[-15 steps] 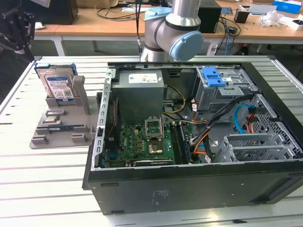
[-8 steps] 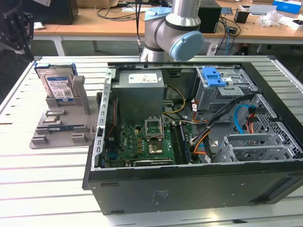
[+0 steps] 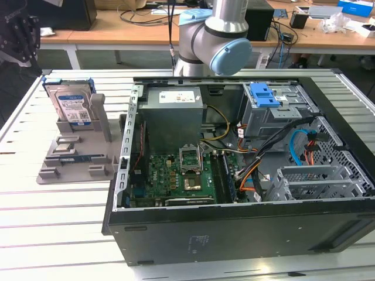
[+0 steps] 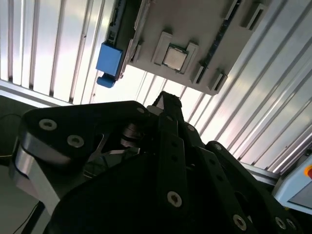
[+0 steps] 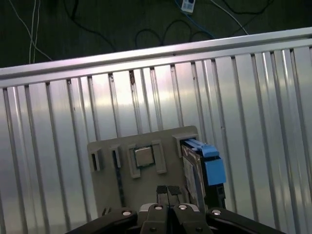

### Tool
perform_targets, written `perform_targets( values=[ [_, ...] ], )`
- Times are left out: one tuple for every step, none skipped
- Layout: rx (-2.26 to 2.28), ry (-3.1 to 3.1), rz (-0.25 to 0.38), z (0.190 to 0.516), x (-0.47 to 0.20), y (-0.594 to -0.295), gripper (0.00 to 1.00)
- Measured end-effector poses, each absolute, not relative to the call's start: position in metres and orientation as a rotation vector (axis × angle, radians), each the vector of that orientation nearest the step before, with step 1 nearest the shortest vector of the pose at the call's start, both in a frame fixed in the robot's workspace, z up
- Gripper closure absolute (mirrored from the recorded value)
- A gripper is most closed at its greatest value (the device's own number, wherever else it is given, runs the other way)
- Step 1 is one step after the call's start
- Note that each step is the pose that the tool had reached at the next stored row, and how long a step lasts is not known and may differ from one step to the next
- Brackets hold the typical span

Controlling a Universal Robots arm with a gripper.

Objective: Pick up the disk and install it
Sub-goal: 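Pick up the disk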

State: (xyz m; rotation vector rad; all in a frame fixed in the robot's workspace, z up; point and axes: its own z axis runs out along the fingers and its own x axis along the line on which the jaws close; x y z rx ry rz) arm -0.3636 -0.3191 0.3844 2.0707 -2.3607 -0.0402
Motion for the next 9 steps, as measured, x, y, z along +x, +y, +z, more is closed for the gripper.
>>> perform_targets(
  values=[
    [2.079, -2.353, -0.04, 0.3844, -0.3636, -0.3191, 0.89],
    [2.085, -2.348, -0.04, 0.3844, -0.3636, -0.3191, 0.89],
    [2.092, -2.342, -0.04, 0.3844, -0.3636, -0.3191, 0.89],
    [2.092, -2.342, -0.04, 0.3844, -0.3636, -0.3191, 0.89],
    [2.092, -2.342, -0.04, 0.3844, -0.3636, -0.3191, 0.89],
    [2.092, -2.342, -0.04, 0.3844, -0.3636, -0.3191, 0.89],
    [2.092, -2.342, -0.04, 0.3844, -0.3636, -0.319, 0.89],
    [2.092, -2.342, -0.04, 0.3844, -0.3636, -0.319, 0.89],
    [2.092, -2.342, -0.04, 0.3844, -0.3636, -0.319, 0.89]
  ],
)
